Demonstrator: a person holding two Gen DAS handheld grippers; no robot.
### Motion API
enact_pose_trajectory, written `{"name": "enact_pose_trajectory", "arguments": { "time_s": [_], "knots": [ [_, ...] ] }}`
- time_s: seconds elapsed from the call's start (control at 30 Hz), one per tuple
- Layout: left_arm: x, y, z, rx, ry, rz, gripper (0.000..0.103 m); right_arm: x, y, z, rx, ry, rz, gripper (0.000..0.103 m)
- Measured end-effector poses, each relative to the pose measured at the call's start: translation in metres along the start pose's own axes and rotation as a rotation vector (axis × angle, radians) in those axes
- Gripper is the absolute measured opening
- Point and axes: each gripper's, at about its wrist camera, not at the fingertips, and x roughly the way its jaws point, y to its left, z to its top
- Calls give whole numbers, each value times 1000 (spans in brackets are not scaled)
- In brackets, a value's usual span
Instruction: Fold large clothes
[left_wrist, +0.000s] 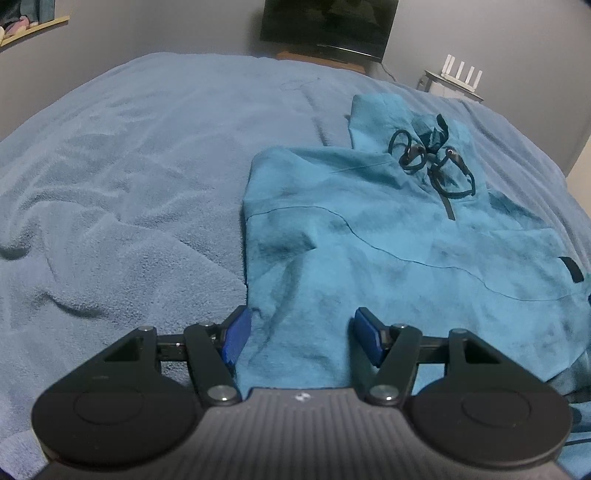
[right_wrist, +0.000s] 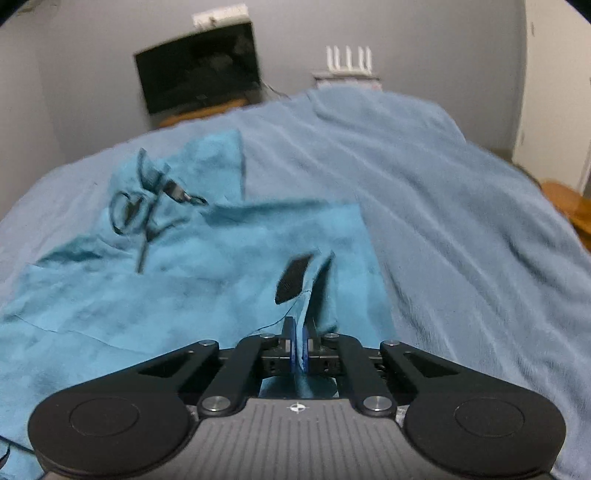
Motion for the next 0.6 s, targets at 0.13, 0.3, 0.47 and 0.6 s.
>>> {"name": "enact_pose_trajectory", "arguments": {
  "time_s": [0.13, 0.3, 0.47, 0.6],
  "knots": [
    [1, -1, 0, 9, 0, 6, 61, 5, -10, -6, 26, 2, 1, 4],
    [2, -3, 0, 15, 3, 9, 61, -7, -9, -6, 13, -110, -11, 4],
    [4, -3, 0, 24, 13, 26, 63, 15, -14, -7, 26, 13, -87, 8],
    [-3, -3, 2, 19, -25, 32, 63, 21, -18, -11, 64, 75, -110, 27]
  ]
}}
